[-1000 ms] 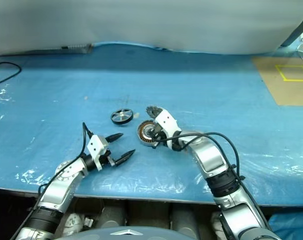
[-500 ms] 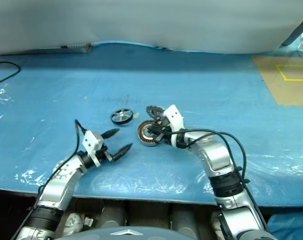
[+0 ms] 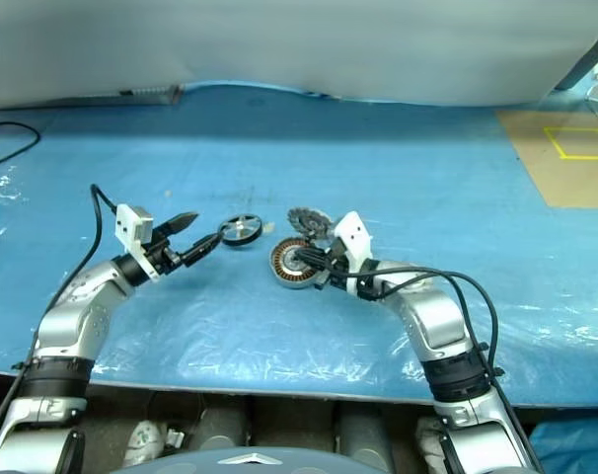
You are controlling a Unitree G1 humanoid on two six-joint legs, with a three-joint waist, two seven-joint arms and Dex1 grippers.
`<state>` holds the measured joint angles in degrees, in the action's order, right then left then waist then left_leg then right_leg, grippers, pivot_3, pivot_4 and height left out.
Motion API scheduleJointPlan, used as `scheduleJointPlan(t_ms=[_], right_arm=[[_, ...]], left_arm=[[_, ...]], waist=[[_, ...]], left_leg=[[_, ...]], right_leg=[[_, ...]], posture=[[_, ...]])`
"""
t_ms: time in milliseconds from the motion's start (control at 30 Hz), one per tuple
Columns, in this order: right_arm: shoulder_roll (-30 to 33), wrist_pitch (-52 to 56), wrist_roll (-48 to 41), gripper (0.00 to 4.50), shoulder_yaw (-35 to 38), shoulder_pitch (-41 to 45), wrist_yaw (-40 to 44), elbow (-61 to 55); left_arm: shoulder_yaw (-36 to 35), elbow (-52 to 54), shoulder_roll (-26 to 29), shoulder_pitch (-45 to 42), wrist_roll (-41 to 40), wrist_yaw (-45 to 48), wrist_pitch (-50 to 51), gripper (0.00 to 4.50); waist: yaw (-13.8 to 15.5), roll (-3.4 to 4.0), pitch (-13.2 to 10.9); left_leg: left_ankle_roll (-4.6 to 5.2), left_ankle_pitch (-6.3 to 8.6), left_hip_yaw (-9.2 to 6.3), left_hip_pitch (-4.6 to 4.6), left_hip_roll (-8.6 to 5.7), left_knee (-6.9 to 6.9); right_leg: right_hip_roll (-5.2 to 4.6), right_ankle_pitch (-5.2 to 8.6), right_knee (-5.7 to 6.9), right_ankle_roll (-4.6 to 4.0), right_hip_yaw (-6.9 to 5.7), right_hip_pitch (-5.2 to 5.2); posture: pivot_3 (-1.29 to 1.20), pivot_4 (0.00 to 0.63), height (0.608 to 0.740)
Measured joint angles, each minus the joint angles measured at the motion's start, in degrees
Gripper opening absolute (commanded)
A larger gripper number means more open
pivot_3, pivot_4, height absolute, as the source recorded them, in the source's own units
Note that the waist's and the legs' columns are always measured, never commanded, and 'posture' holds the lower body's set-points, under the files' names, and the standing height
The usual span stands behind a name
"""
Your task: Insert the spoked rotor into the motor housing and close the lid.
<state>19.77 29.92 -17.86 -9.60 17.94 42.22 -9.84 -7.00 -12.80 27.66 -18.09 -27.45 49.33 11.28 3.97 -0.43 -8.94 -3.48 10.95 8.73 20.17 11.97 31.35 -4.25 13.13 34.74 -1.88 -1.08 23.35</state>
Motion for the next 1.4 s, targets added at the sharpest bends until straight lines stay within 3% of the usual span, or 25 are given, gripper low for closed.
scheduleJointPlan(t_ms=[333,667,767,833,1400], right_arm=[[0.0,-9.32,1.56,0.05,-0.25,-2.86,0.72,0.2],[-0.62,-11.86,3.66,0.05,-0.9,-4.67,-0.01,1.59],[-0.49,-11.85,4.32,0.0,-1.26,-4.96,-0.04,1.6],[-0.48,-11.83,4.43,0.0,-1.26,-4.97,-0.1,1.59],[-0.73,-11.66,5.22,0.0,-1.95,-4.76,-0.75,2.58]], left_arm=[[3.48,-26.22,1.49,-17.33,7.14,12.73,-5.32,4.5],[7.34,-46.32,-0.75,-28.84,17.19,14.79,-15.52,4.5],[7.41,-48.62,-1.2,-30.03,18.59,14.87,-17.48,3.94],[7.38,-49.72,-1.43,-30.73,19.16,14.93,-18.59,3.3],[8.55,-49.68,-1.51,-30.88,22.61,16.82,-19.68,3.3]], waist=[[0.02,-0.05,-0.03],[0.13,-0.14,-0.08],[0.12,-0.15,-0.09],[0.16,-0.16,-0.09],[0.24,-0.17,-0.1]], left_leg=[[0.0,-0.01,-0.08,0.03,-0.02,0.0],[-0.01,-0.01,-0.18,0.11,-0.05,0.0],[-0.01,-0.01,-0.18,0.11,-0.04,0.0],[-0.01,-0.01,-0.19,0.12,-0.05,0.0],[-0.01,-0.01,-0.19,0.12,-0.05,-0.01]], right_leg=[[0.0,-0.01,0.0,0.01,-0.03,-0.02],[-0.02,-0.07,-0.01,0.1,-0.07,-0.03],[-0.02,-0.06,-0.01,0.09,-0.09,-0.03],[-0.02,-0.06,-0.01,0.09,-0.09,-0.03],[-0.05,-0.01,-0.02,0.01,-0.12,-0.04]], posture=[[0.0,0.15,0.74],[0.0,0.15,0.74],[0.0,0.15,0.74],[0.0,0.15,0.74],[0.0,0.15,0.74]])
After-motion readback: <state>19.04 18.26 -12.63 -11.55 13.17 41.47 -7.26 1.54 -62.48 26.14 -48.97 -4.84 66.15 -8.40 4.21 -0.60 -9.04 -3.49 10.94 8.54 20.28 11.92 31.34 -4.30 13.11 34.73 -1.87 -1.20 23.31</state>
